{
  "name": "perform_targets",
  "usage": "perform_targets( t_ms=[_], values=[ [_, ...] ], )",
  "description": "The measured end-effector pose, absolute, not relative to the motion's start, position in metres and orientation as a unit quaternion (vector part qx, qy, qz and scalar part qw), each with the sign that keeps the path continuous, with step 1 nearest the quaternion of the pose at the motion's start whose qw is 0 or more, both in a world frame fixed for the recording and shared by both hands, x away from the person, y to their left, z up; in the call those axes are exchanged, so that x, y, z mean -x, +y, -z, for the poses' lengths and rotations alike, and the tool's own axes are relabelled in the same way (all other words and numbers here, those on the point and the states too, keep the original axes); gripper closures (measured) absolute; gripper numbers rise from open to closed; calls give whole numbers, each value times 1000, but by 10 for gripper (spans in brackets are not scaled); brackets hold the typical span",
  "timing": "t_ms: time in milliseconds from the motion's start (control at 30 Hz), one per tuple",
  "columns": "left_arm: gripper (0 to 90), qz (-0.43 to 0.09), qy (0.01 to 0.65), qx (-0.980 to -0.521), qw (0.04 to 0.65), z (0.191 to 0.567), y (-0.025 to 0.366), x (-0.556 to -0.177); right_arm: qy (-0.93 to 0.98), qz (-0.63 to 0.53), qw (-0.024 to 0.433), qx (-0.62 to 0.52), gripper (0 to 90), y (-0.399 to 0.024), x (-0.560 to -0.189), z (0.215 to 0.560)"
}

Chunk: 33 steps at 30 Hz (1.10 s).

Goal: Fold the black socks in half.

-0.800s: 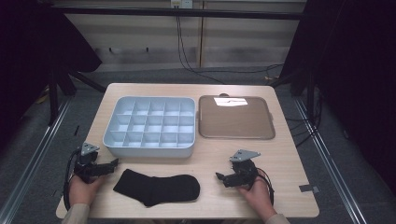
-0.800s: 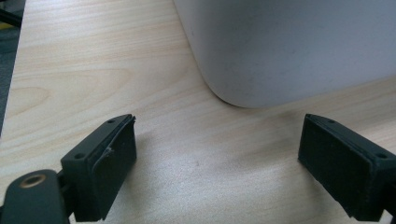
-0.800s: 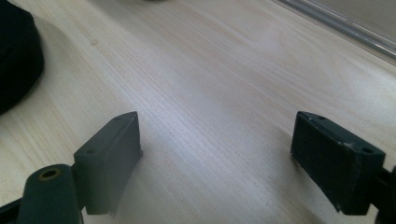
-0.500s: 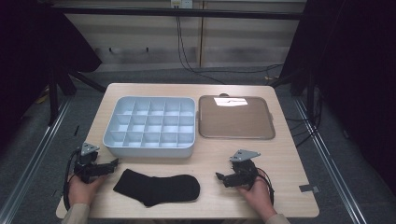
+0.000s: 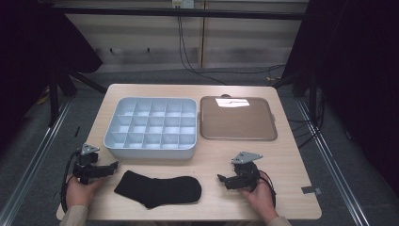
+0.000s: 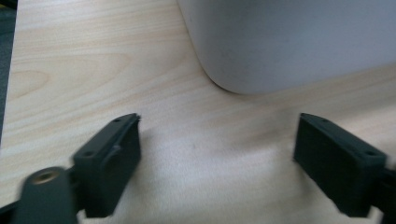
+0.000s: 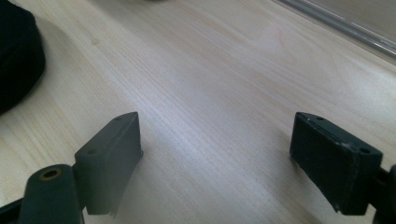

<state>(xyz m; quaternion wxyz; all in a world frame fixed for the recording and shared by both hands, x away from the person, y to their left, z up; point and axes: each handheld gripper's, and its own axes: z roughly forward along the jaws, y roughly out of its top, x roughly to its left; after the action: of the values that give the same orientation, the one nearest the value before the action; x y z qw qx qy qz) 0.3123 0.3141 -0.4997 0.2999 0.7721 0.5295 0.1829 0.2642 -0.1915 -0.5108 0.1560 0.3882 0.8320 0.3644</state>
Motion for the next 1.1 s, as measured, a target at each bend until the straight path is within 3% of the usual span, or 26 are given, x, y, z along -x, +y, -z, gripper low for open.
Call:
perform_targets(
  t_ms=[67, 133, 333, 600, 1100],
  values=[
    [194, -166, 538, -769, 303, 497, 314, -312, 833, -363, 154, -388, 202, -191, -263, 510],
    [267, -150, 549, -764, 303, 493, 314, -312, 837, -364, 149, -380, 251, -187, -261, 507],
    [307, -116, 555, -771, 290, 482, 305, -311, 844, -377, 128, -358, 325, -179, -258, 502],
    [315, -87, 558, -779, 271, 467, 296, -303, 856, -381, 100, -336, 443, -167, -254, 496],
    [352, -50, 538, -801, 257, 457, 281, -289, 877, -391, 72, -270, 769, -144, -247, 487]
  ],
)
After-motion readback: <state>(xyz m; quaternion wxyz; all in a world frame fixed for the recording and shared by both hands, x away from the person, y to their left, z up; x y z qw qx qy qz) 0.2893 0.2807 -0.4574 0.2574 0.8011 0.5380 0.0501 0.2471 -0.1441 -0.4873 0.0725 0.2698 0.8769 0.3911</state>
